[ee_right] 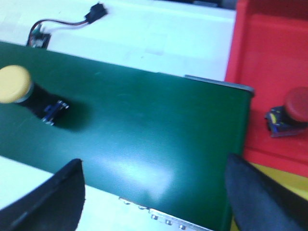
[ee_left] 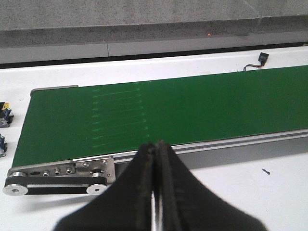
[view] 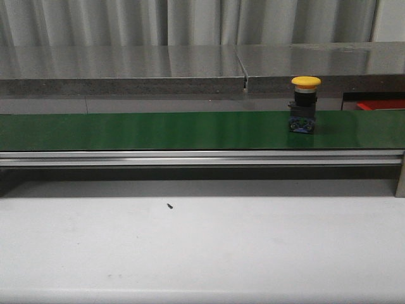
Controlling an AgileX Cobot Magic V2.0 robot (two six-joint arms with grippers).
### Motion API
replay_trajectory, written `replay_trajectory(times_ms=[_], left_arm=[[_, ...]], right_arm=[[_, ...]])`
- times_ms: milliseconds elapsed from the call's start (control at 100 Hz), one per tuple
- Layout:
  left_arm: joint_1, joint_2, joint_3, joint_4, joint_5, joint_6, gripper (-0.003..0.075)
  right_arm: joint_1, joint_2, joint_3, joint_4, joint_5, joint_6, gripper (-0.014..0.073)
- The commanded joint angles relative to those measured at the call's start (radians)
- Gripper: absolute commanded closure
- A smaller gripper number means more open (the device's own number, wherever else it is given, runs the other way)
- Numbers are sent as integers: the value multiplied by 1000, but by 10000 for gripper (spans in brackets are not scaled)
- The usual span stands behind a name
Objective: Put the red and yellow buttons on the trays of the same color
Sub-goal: 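Grasp the yellow button at the belt's far end with the right gripper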
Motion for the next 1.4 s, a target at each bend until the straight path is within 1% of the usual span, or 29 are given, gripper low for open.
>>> replay_trajectory(times_ms=[0, 80, 140, 310, 430, 600, 900, 940, 1010, 1110, 1180, 1230, 1340, 1390], left_arm=[[-8, -5, -26, -22, -62, -4, 739], [-8, -5, -26, -22, -62, -4, 739], [-8, -5, -26, -22, -62, -4, 739], [-8, -5, -26, -22, -62, -4, 739], [-8, -5, -26, -22, -62, -4, 739], [-8, -5, -26, -22, -62, -4, 739], [-8, -5, -26, -22, -62, -4, 739], [-8, -5, -26, -22, -62, -4, 739], [-8, -5, -26, -22, -62, -4, 739], [-8, -5, -26, -22, -62, -4, 739], [-8, -5, -26, -22, -62, -4, 739], [-8, -5, -26, -22, -62, -4, 739], [-8, -5, -26, -22, -62, -4, 739], [-8, -5, -26, -22, -62, -4, 739]], right_arm=[[68, -35, -21, -50, -34, -24, 3], [128, -25, -21, -114, -48, -28, 3], [165, -15, -21, -136, -74, -28, 3], [257, 29, -22, -139, -138, -37, 3], [301, 71, -23, -139, -177, -37, 3], [314, 121, -26, -121, -239, -37, 3], [314, 188, -74, -68, -281, -36, 8], [314, 193, -80, -68, -279, -36, 35], [314, 198, -82, -68, -271, -34, 134], [309, 201, -82, -68, -254, -12, 342], [305, 201, -82, -68, -249, 3, 443], [298, 201, -82, -68, -249, 13, 474], [279, 197, -90, -68, -239, 37, 475], [265, 194, -105, -68, -208, 48, 475]])
